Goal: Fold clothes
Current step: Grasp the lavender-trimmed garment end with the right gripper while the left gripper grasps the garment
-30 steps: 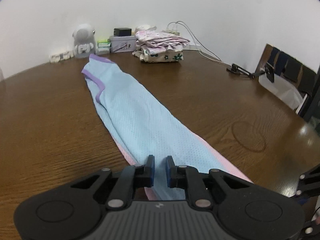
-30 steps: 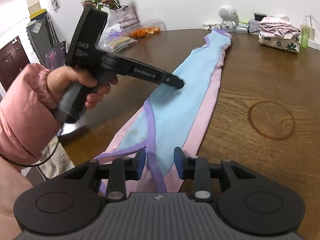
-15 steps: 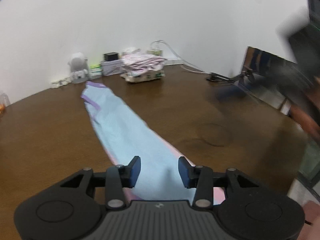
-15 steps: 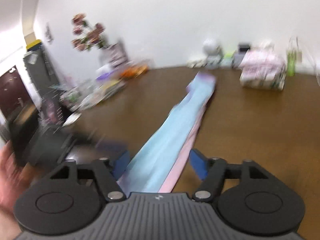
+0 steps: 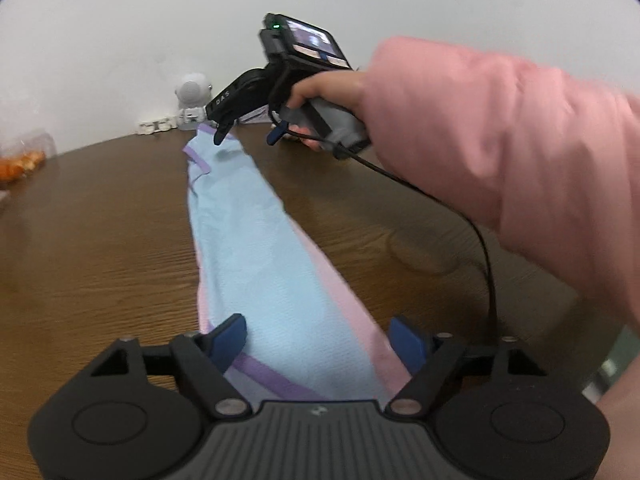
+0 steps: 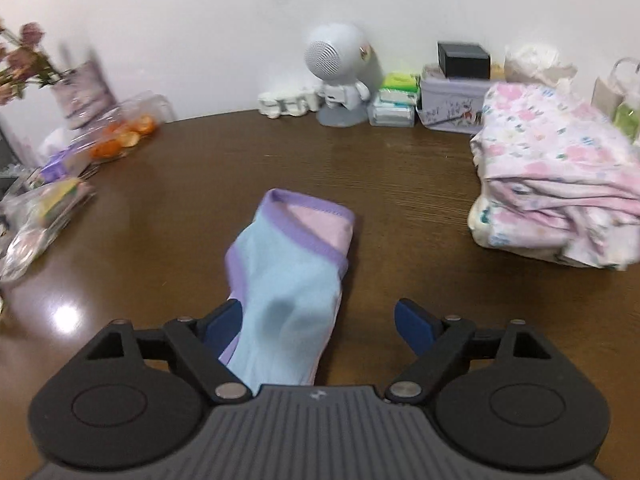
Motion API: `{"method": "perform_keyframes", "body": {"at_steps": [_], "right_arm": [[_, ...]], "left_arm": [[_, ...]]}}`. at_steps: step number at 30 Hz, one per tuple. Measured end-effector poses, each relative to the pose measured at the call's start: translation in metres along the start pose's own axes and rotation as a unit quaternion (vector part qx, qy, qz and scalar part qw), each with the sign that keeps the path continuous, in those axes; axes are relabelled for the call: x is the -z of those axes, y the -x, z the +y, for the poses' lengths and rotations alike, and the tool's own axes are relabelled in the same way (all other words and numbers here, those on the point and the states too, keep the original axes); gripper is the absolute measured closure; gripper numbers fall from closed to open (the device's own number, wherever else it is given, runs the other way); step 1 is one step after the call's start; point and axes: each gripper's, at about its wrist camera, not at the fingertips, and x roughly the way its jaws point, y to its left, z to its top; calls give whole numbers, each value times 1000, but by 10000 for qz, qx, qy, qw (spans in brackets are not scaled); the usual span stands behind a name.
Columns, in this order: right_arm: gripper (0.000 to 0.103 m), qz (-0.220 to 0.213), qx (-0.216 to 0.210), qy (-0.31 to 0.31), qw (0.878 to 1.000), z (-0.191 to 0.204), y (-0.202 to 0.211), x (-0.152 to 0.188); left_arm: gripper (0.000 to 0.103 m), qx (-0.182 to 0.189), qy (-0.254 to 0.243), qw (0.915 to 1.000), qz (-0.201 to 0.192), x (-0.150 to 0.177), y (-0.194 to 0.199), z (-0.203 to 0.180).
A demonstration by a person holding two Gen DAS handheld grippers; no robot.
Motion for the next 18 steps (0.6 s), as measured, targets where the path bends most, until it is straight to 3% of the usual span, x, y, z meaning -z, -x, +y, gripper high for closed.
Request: {"method": "perform_keyframes", "body": {"at_steps": [2, 4, 5, 7, 9, 12, 18], "right_arm": [[21, -33, -81, -145, 9999, -2, -9, -2], [31, -91, -189, -267, 9994, -4, -13, -5], [36, -82, -216, -316, 9992, -5, -16, -6], [76, 24, -275, -412, 9988, -7, -23, -6], [90, 98, -319, -549, 9979, -10, -28, -5], [98, 42, -245, -648, 9976, -14, -27, -2], [99, -79, -55, -644, 9979, -26, 6, 19]], "left_arm": [[50, -42, -42, 9998, 170, 0, -6, -2], [66, 17, -118, 9993, 343, 0, -12, -5], [68, 26, -185, 9990, 399, 0, -14, -7], [69, -24, -348, 9984, 449, -1, -15, -12], [69, -26, -439, 9979, 482, 1, -14, -12], [69, -2, -646, 9965, 530, 2, -9, -11], [69, -197, -1198, 9900, 722, 2, 5, 7]]}}
